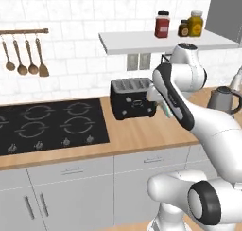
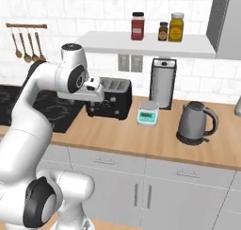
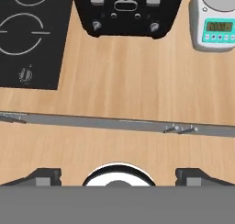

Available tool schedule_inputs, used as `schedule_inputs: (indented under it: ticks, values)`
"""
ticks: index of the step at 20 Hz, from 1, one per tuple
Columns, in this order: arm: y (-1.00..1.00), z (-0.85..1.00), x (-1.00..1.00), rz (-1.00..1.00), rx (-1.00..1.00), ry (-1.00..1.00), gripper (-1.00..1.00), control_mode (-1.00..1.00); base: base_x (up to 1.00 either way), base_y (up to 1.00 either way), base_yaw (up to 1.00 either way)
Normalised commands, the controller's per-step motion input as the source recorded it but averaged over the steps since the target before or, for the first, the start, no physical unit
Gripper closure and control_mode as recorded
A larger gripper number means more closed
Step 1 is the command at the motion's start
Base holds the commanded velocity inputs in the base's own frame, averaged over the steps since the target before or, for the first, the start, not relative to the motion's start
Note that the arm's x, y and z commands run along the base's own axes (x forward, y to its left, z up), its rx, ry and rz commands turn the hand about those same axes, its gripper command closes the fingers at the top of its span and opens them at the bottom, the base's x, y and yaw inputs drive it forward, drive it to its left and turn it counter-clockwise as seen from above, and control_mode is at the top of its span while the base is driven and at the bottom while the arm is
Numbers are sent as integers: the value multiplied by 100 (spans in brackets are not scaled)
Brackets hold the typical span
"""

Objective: Navigate to the oven.

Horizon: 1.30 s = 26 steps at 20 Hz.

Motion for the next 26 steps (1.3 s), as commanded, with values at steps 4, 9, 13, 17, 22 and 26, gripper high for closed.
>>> schedule_inputs:
  ticks: [4,9,13,17,22,26]
  values:
    - [0,0,0,0,0,0,-100,100,-15,100,6]
    - [0,0,0,0,0,0,-100,100,-14,100,9]
    - [0,0,0,0,0,0,-100,100,-23,100,9]
    - [0,0,0,0,0,0,-100,100,-23,100,9]
    - [0,0,0,0,0,0,-100,100,-20,100,10]
    - [0,0,0,0,0,0,-100,100,-14,100,8]
